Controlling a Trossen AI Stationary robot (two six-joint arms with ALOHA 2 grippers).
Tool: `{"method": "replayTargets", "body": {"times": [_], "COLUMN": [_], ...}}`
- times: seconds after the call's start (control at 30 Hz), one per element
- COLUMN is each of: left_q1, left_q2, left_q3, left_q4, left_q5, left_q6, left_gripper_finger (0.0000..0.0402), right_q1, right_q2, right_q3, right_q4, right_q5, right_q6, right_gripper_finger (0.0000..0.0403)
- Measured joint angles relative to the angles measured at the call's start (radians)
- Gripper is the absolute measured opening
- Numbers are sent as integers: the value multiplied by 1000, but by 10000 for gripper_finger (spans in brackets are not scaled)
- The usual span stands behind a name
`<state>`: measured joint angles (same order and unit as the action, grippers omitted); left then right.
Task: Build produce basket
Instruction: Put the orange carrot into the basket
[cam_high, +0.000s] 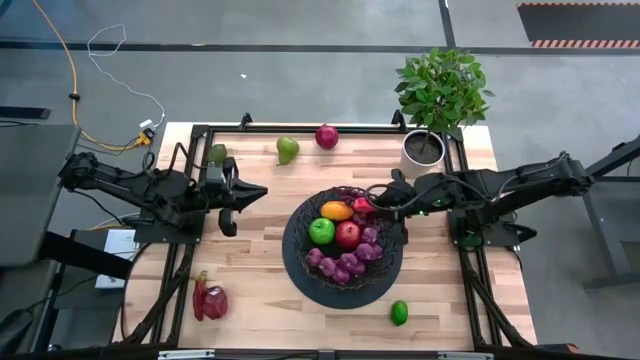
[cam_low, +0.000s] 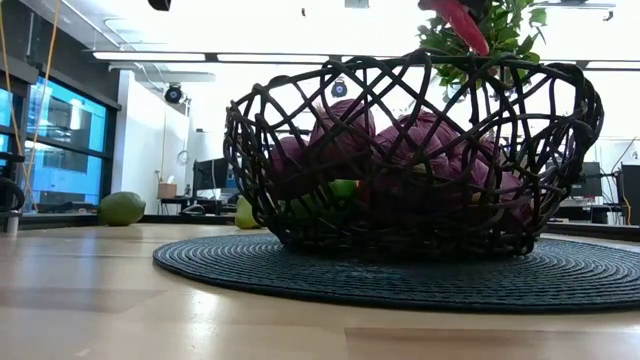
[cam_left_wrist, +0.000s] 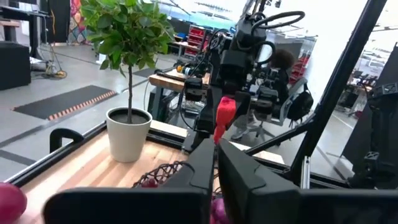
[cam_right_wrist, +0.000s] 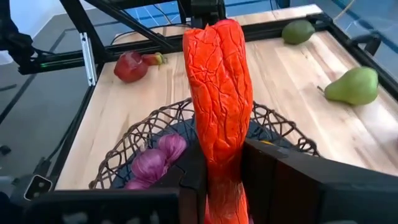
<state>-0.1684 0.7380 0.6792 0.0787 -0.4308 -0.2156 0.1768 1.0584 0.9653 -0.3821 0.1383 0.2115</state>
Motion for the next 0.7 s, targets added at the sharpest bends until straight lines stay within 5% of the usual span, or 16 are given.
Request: {"method": "replayTargets", "body": {"times": [0.33, 0.47, 0.7], "left_q1": [76, 190, 373], "left_q2": [-41, -125, -330], "left_q3": [0, -34, -303], "left_q4": [-137, -216, -67], "left_q5": [-4, 121, 299], "left_q6": [44, 52, -101], "left_gripper_finger": [1, 0, 0], "right_q1": [0, 0, 0], "right_q2": [2, 2, 2], "right_q3": [1, 2, 2], "right_q4": [3, 2, 5], "right_q5": [-4, -37, -41], "right_q6": [-34, -39, -152], "right_gripper_finger": [53, 53, 53]}}
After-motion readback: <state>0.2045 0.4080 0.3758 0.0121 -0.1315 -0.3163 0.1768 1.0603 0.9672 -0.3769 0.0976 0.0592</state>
